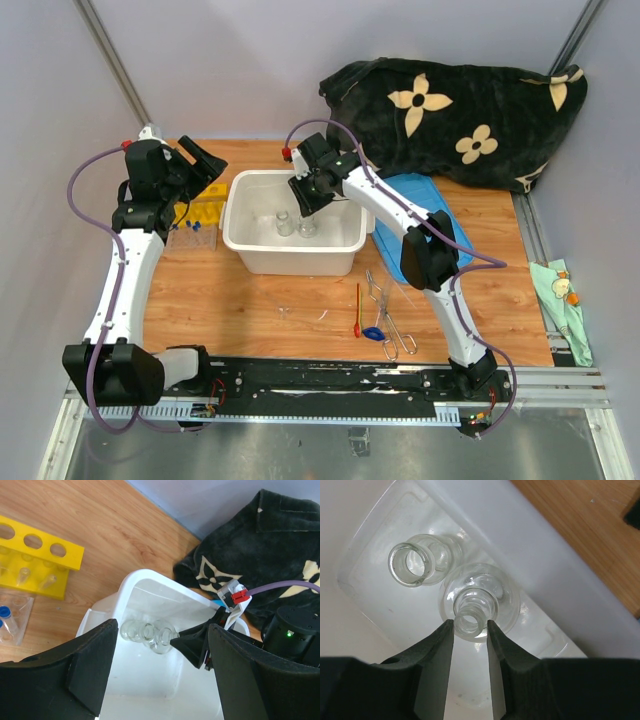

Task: Organize the chemistry lab equipment
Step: Place the chemistry item in the storage box.

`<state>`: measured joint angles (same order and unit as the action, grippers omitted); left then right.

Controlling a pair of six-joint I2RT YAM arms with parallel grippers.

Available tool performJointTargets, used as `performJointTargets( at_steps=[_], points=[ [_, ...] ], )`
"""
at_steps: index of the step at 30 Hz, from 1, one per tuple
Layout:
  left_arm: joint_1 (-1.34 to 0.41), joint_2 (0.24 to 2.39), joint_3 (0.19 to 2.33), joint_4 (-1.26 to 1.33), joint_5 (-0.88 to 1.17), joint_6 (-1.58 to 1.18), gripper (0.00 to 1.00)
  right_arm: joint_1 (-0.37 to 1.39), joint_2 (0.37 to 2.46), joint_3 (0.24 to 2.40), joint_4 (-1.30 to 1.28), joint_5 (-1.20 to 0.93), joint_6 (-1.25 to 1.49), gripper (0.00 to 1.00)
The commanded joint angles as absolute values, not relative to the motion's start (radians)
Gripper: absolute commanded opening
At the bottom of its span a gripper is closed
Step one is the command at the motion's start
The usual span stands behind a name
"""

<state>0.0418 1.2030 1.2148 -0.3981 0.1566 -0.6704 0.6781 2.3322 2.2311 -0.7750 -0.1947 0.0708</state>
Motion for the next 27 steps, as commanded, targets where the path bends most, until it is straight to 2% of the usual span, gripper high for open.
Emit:
performJointTargets(
  at_steps=[1, 19, 27],
  points=[
    [0.037, 1.180, 1.206, -0.382, 0.153, -0.675, 0.77, 0.669, 2.294, 2.215, -0.770, -0.189, 0.075, 0.34],
    [0.034, 1.187, 1.202, -0.350, 0.203, -0.687, 0.76, 0.669, 2.000, 2.103, -0.786, -0.152, 0.064, 0.35],
    [-0.061, 1.276, 1.383, -0.402, 0.190, -0.583, 0.76, 0.648, 1.789, 1.962, -0.830, -0.029, 0.058, 0.35]
  ],
)
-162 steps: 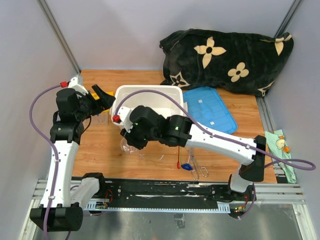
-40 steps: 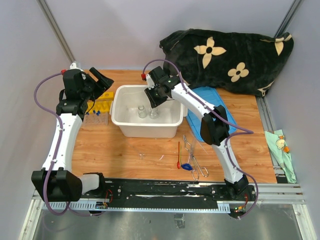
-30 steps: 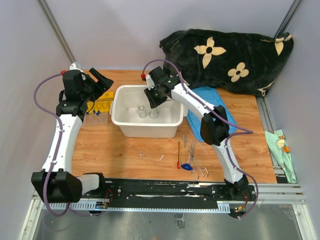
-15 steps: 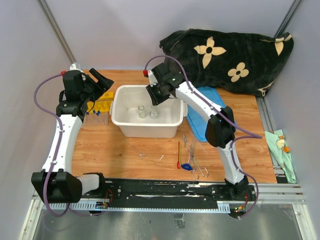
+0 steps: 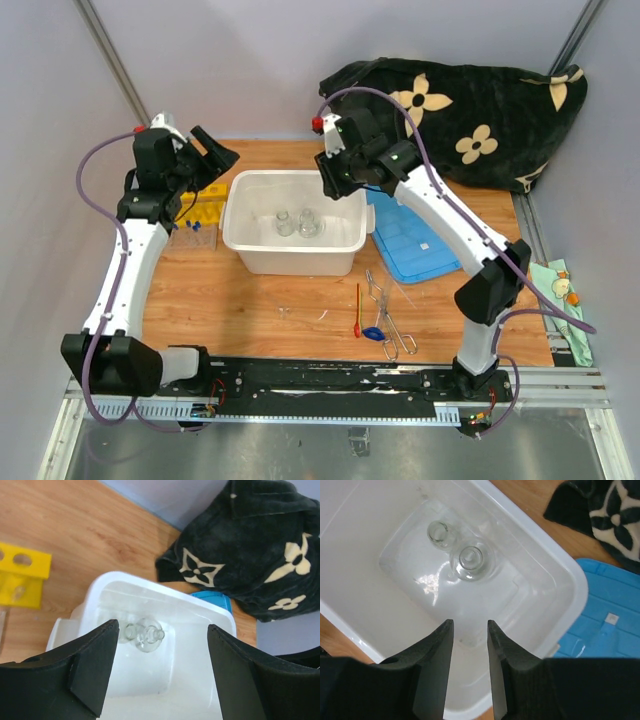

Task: Organize the chemistry lab equipment
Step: Place the chemistry item in the storage box.

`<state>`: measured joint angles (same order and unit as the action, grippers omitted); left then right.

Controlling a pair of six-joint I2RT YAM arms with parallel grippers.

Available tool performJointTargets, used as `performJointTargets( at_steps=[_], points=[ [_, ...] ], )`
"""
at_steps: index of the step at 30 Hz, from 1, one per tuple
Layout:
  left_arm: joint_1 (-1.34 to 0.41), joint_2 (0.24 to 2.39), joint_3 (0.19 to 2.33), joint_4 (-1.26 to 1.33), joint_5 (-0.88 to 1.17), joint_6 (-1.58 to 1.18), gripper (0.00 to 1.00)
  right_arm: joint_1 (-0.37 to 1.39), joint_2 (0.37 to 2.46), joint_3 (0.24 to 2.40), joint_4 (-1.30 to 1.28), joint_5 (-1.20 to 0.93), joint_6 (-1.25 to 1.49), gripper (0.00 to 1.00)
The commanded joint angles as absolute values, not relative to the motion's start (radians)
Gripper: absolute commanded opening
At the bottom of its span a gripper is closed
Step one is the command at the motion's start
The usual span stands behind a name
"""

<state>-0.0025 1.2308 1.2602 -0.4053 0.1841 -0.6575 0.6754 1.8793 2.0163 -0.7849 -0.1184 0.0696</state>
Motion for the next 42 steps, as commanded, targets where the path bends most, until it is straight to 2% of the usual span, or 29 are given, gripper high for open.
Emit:
performJointTargets(
  at_steps=[1, 8, 15, 21, 28, 31, 35, 39, 42],
  points=[
    [-0.085, 1.291, 1.415, -0.411, 0.188, -0.567, 0.76, 0.644, 1.763, 1.946, -0.841, -0.008, 0.060, 0.35],
    [-0.346, 1.394, 1.619, -0.509, 0.124, -0.439, 0.74, 0.563, 1.597, 1.823, -0.921, 0.084, 0.121, 0.35],
    [-0.587, 1.404, 1.658, -0.608, 0.124, -0.401, 0.61, 0.501, 1.435, 1.703, -0.976, 0.260, 0.211, 0.34],
    [-0.786, 1.325, 1.476, -0.640, 0.154, -0.476, 0.66, 0.483, 1.342, 1.617, -1.093, 0.436, 0.317, 0.34],
    [-0.978, 1.257, 1.229, -0.623, 0.072, -0.497, 0.70, 0.483, 1.135, 1.345, -1.024, 0.388, 0.422, 0.34],
    [-1.045, 1.264, 1.151, -0.565, 0.050, -0.544, 0.69, 0.486, 1.077, 1.237, -0.992, 0.357, 0.448, 0.33],
    [-1.135, 1.241, 0.972, -0.352, 0.092, -0.661, 0.65, 0.508, 1.053, 1.126, -0.991, 0.354, 0.491, 0.33],
    [-1.290, 1.255, 0.863, -0.221, -0.085, -0.663, 0.65, 0.514, 1.008, 0.998, -0.931, 0.311, 0.517, 0.32],
    [-1.319, 1.303, 0.851, -0.187, -0.102, -0.701, 0.65, 0.513, 0.966, 0.920, -0.881, 0.299, 0.533, 0.32]
  ],
)
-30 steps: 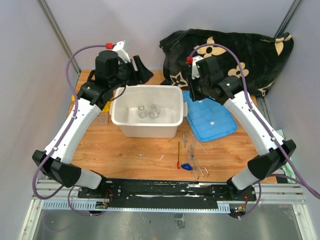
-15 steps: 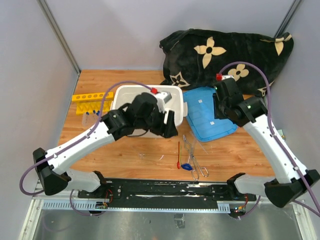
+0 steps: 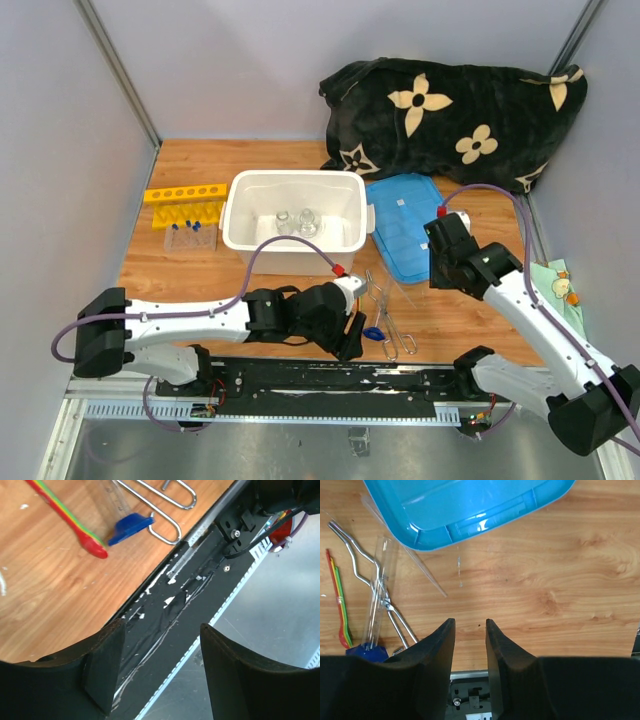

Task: Organize the chemistry lab equipment
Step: Place the chemistry item in the storage box, then pick up the chemistry item at the center of the board.

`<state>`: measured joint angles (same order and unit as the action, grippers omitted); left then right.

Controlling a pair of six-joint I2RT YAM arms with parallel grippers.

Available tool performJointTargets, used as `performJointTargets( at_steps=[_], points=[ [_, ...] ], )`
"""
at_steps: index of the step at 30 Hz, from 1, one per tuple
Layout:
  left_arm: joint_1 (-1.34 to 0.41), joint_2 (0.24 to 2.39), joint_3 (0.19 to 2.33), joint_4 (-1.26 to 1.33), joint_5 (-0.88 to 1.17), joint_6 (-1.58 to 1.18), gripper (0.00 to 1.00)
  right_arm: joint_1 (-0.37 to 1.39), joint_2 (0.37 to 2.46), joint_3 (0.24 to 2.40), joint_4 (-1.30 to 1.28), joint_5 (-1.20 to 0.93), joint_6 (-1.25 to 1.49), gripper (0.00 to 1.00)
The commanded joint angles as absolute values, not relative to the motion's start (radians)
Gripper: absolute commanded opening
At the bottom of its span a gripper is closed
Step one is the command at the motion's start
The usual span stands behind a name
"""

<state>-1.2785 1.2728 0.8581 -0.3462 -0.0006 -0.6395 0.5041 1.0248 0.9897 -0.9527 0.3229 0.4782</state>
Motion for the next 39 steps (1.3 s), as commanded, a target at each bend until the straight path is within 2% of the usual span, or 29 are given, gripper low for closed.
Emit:
performJointTargets(
  at_steps=[1, 6, 9, 16, 20, 25, 39],
  points=[
    [-1.322, 1.312, 0.850, -0.168, -0.110, -0.723, 0.65, 0.515, 0.954, 0.907, -0.879, 0.306, 0.537, 0.32],
    [-1.321, 1.350, 0.869, -0.168, -0.230, -0.933, 0.68, 0.520, 0.912, 0.886, -0.883, 0.362, 0.527, 0.31],
    [-1.319, 1.407, 0.855, -0.090, -0.181, -0.986, 0.69, 0.520, 0.895, 0.878, -0.884, 0.387, 0.511, 0.31],
    [-1.319, 1.552, 0.933, -0.088, -0.082, -1.020, 0.69, 0.522, 0.857, 0.837, -0.877, 0.402, 0.492, 0.31],
    [-1.303, 1.546, 0.918, -0.097, -0.069, -1.099, 0.65, 0.523, 0.814, 0.821, -0.861, 0.405, 0.493, 0.30],
    [-1.250, 1.509, 0.832, -0.010, -0.024, -1.209, 0.64, 0.523, 0.778, 0.813, -0.850, 0.413, 0.488, 0.30],
    [-1.244, 1.652, 0.896, 0.003, 0.019, -1.231, 0.66, 0.523, 0.759, 0.794, -0.820, 0.414, 0.477, 0.29]
  ],
)
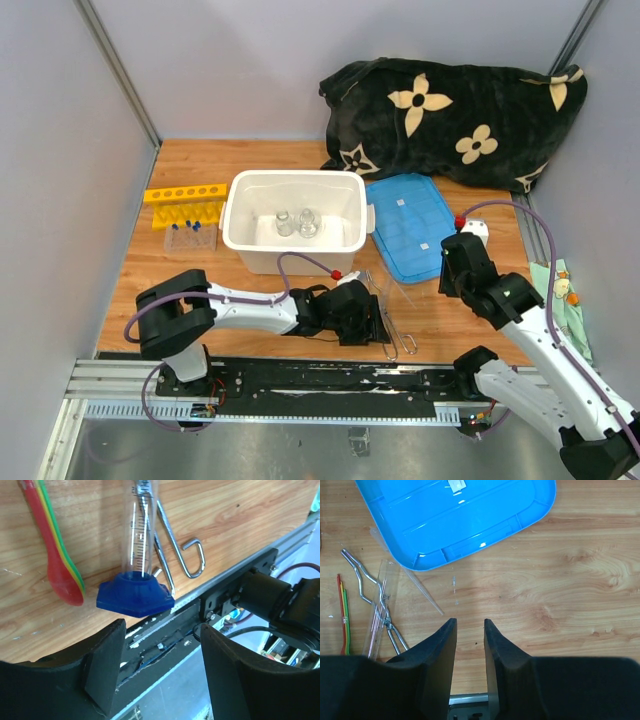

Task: Organize the chemistry lab equipment
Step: Pick up the chemistry item at the center of the board.

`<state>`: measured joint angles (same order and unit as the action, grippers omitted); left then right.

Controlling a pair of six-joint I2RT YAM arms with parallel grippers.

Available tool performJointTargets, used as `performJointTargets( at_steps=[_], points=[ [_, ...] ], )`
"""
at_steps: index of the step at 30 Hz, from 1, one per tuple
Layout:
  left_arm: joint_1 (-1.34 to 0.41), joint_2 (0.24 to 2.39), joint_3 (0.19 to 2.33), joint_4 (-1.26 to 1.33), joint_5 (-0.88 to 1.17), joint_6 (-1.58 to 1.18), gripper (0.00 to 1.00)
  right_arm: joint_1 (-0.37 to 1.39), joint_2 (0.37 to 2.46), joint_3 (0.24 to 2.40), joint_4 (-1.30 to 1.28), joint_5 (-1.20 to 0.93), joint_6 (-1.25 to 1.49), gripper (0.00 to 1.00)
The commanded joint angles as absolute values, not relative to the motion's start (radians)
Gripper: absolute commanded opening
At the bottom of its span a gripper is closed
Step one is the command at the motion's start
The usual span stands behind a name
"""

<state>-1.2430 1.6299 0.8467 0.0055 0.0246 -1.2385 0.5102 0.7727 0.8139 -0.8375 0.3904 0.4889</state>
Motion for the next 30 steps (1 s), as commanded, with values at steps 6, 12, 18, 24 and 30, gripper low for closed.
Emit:
performJointTargets(
  at_steps=[6, 12, 18, 24, 30],
  points=[
    [-1.243, 1.637, 0.962, -0.159, -0.091, -1.136, 0.66, 0.523, 0.758, 0.777, -0.798, 0.400, 0.474, 0.29],
    [-1.256, 1.605, 1.077, -0.345, -0.187, -0.984, 0.66, 0.523, 0.782, 0.769, -0.780, 0.390, 0.473, 0.29],
    [-1.287, 1.689, 1.284, -0.562, -0.310, -0.803, 0.65, 0.523, 0.788, 0.779, -0.782, 0.393, 0.468, 0.29],
    [-1.293, 1.786, 1.395, -0.666, -0.381, -0.679, 0.63, 0.523, 0.760, 0.793, -0.801, 0.412, 0.465, 0.29],
    [-1.295, 1.880, 1.416, -0.710, -0.454, -0.637, 0.61, 0.523, 0.735, 0.809, -0.823, 0.428, 0.463, 0.29]
  ],
)
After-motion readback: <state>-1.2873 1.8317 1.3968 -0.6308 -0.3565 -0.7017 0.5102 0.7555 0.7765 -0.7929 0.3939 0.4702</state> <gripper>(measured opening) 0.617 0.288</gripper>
